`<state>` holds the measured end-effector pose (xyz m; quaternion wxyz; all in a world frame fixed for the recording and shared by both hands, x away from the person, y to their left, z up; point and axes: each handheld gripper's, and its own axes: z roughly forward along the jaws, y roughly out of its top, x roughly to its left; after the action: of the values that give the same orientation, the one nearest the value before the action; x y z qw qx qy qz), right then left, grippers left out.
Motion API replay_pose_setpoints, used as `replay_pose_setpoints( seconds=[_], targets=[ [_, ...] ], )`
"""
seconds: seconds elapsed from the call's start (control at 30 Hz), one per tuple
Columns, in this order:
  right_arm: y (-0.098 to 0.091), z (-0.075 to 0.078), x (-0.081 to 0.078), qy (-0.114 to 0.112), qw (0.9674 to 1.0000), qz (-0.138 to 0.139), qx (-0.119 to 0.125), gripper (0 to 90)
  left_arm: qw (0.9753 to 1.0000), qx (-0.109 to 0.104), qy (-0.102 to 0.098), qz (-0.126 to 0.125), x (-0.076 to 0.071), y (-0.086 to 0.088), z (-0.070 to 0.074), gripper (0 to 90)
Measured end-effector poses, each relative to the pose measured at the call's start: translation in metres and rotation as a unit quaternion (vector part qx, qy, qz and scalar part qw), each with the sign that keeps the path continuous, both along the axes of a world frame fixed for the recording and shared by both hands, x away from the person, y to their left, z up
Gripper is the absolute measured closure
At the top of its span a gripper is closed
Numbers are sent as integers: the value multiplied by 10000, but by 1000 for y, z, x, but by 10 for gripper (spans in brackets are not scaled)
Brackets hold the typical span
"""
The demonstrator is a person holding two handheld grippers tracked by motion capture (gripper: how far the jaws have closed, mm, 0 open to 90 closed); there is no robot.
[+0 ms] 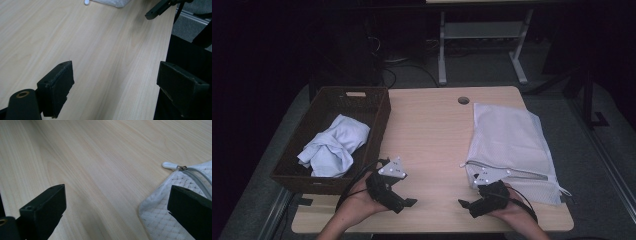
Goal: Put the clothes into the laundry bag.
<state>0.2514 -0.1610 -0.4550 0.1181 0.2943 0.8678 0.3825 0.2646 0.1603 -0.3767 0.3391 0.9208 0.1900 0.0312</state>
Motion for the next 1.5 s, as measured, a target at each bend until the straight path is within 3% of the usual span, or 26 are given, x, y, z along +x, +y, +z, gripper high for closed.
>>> replay_pose_setpoints(
  seconds=[0.3,0.67,1.1,1.33,1.5],
  targets=[
    [-2,1,1,-2,10000,-61,64,18,10000,93,33,5,16,5,24,136],
    [-4,0,1,-16,10000,-73,64,18,9995,270,69,121,38,17,40,135],
    [-7,0,2,4,9999,-129,55,18,9977,528,30,412,57,49,57,135],
    [-9,0,4,37,9998,-165,129,18,9953,690,-38,674,73,69,63,136],
    [-10,1,4,9,9997,-190,118,18,9919,855,-173,926,81,84,68,136]
  ],
)
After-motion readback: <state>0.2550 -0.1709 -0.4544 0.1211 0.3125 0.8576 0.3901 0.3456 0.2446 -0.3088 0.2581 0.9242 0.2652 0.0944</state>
